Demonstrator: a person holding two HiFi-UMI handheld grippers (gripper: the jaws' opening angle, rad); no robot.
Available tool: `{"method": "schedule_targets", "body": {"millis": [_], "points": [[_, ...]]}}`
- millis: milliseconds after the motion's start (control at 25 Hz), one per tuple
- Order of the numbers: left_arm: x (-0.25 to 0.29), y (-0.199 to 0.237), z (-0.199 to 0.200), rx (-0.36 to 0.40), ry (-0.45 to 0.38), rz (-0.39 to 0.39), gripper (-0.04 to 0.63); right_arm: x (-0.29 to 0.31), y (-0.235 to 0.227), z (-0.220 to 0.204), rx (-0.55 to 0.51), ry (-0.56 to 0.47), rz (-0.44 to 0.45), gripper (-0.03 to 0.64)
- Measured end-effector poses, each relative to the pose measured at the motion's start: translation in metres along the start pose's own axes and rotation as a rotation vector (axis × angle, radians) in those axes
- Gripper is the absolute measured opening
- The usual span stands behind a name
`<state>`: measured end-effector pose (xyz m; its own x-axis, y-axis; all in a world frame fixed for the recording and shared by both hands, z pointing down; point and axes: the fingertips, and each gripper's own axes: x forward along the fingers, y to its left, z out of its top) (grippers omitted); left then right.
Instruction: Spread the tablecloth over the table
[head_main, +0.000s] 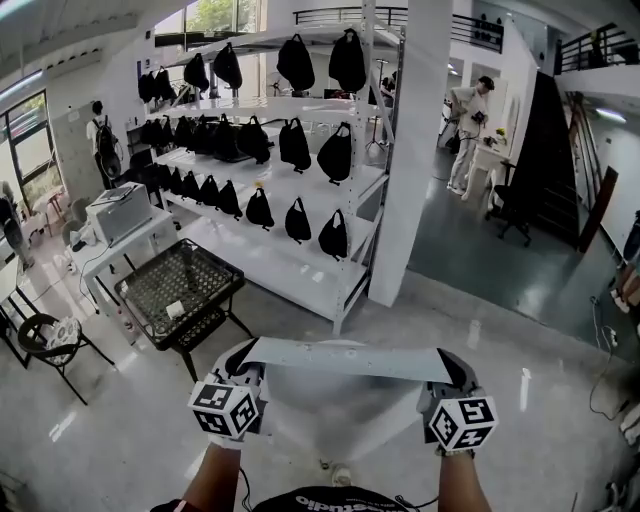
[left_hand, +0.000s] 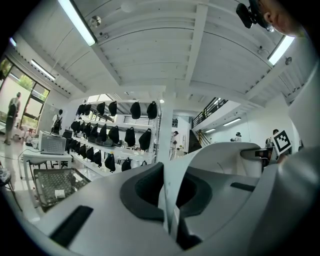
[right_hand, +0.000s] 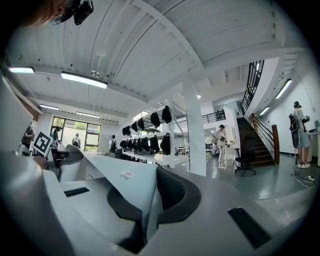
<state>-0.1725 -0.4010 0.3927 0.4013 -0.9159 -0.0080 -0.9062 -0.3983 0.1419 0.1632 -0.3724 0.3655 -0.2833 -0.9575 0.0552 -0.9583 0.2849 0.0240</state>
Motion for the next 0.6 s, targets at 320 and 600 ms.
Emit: {"method": "schedule_targets", "body": {"millis": [320,600], "points": [[0.049,0.006,0.01,0.03,-0.011,0.018,0.018,0.045,-0.028,0.006,0.002,-0.004,0.013,0.029],[0.087,0.014,0.018,0.032,-0.015,0.029,0.018,0.081,-0.047,0.011,-0.003,-0.015,0.03,0.031]]}}
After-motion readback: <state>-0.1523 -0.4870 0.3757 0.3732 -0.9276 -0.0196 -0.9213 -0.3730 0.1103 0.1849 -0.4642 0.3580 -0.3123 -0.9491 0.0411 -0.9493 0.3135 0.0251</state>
